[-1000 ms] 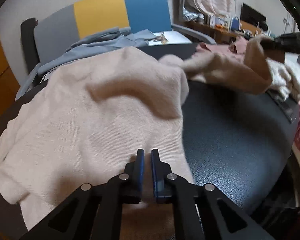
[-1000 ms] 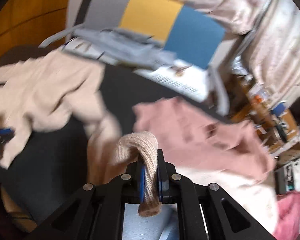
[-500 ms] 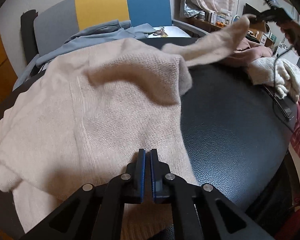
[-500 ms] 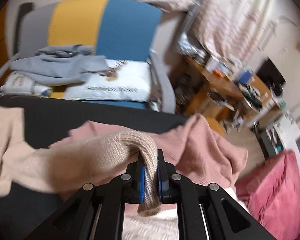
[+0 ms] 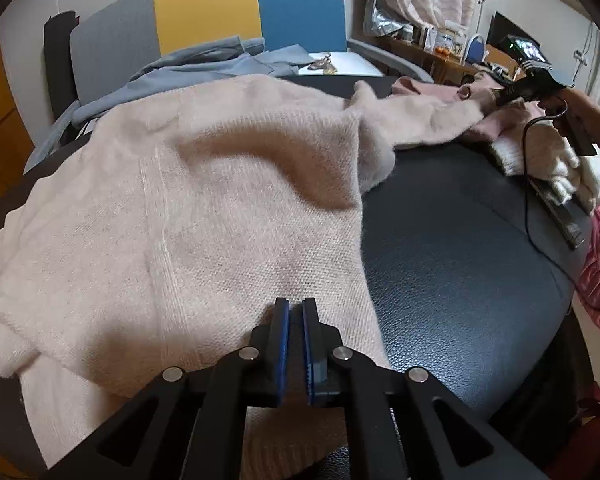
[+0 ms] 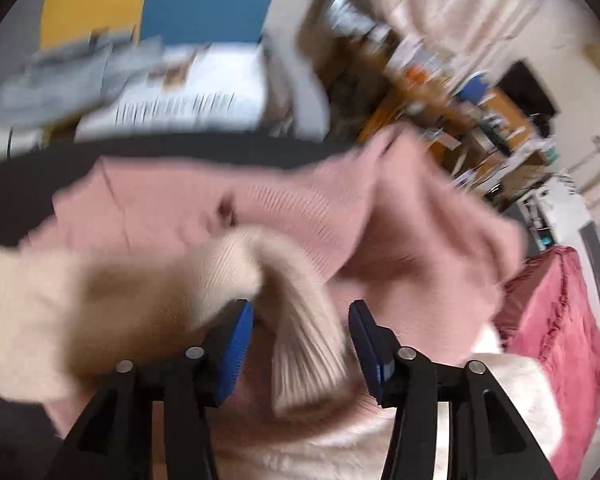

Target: Fold clothes

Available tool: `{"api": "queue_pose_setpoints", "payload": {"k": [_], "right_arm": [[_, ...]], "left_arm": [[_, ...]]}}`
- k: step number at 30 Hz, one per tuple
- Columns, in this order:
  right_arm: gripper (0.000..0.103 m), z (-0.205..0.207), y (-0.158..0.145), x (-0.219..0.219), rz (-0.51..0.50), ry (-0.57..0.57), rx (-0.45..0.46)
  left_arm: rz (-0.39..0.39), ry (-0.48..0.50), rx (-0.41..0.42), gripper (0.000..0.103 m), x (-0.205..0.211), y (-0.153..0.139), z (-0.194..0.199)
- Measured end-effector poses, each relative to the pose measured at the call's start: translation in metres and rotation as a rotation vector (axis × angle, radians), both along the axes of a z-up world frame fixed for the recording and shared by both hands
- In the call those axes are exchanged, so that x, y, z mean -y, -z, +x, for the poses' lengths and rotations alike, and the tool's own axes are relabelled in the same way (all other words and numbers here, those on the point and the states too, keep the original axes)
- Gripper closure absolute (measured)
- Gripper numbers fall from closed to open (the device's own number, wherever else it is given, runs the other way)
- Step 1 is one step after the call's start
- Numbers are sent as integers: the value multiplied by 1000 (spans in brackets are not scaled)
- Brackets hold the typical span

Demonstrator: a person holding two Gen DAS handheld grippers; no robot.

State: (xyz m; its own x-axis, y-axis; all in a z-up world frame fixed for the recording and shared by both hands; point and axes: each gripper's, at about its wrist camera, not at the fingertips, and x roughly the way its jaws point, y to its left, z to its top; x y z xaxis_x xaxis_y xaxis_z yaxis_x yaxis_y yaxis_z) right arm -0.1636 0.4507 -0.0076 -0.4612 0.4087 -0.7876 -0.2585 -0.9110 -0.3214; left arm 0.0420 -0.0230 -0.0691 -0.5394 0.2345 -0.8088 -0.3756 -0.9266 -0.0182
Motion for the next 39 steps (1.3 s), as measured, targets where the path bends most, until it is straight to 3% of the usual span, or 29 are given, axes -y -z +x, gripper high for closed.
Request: {"api": "queue_pose_setpoints", "payload": {"k": [3,4,6,7,8,9,11,13,17,21,25,27,29,33,39], "right_arm": [[52,37,-45,40,-38,-71,-193],[52,44,-50,53,-81,-122,-210],[52,67,-45,106,-292,-327,-177],[52,70,-28,124,-364,-350,-126],[58,73,-10,142,-435,-374,-76],[71,76,8,160,-507,-396,-25],[78,82,43,195,-649,-441,78],[76,88,78,231,-790,-483,183],[48,85,85,248,-905,-463,27],[48,76,97,275,-1027,-461,-27],[51,66,106,295,-1194,-440,-43],[81,61,112,302,-1198,-429,-27],[91,59,115,302,-1220,-417,16],[96,65,99,294,-1160,-460,59],[96,81,57,260,-1068,-495,37]], "left_arm": [[-15,1,-84,86,12,-12,7],[-18,-5,-113,86,18,-15,9],[-12,-53,-135,86,37,-19,8],[-9,-79,-144,85,46,-20,7],[7,-109,-142,85,59,-20,6],[17,-130,-137,85,70,-19,7],[-7,-176,-131,84,89,-17,10],[-32,-222,-133,84,111,-15,13],[-48,-332,-167,84,152,-12,16],[17,-456,-114,83,195,3,2],[-9,-448,-95,83,197,13,-16],[-48,-441,-54,83,195,21,-26],[-68,-440,-54,83,191,24,-28],[-70,-438,-47,83,191,24,-26],[-68,-442,-37,83,194,23,-24]]}}
